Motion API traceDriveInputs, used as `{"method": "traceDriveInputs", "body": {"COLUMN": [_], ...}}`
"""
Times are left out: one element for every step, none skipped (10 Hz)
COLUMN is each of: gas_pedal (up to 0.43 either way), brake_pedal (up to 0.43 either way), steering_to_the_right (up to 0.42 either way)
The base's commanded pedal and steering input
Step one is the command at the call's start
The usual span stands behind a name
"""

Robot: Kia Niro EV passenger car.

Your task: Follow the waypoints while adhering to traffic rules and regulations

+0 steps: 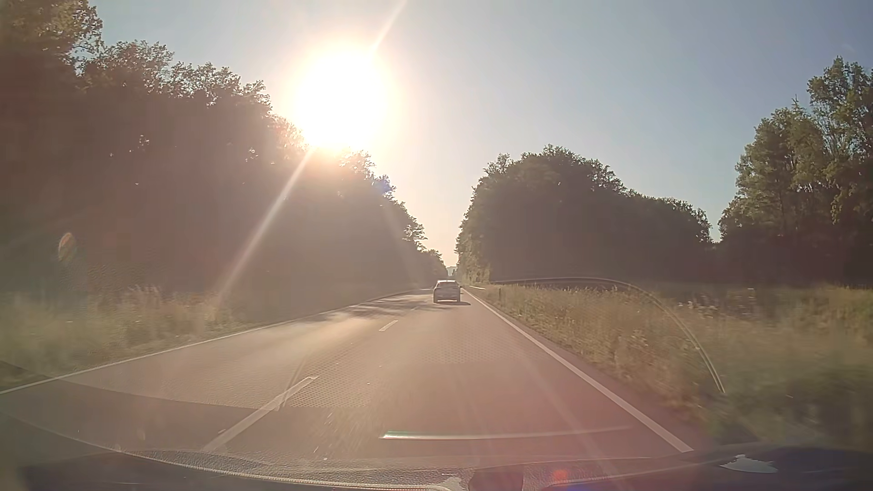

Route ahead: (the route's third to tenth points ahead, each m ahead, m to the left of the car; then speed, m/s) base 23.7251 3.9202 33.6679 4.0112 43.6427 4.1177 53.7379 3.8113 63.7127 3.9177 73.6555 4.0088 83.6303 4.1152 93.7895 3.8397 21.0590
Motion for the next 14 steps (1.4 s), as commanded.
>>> {"method": "traceDriveInputs", "body": {"gas_pedal": [0.197,0.197,0.197,0.197,0.197,0.197,0.197,0.197,0.189,0.169,0.157,0.157,0.150,0.138], "brake_pedal": [0.000,0.000,0.000,0.000,0.000,0.000,0.000,0.000,0.000,0.000,0.000,0.000,0.000,0.000], "steering_to_the_right": [0.001,0.001,0.001,0.002,0.001,0.001,0.001,0.000,0.000,0.000,0.000,0.000,0.000,0.000]}}
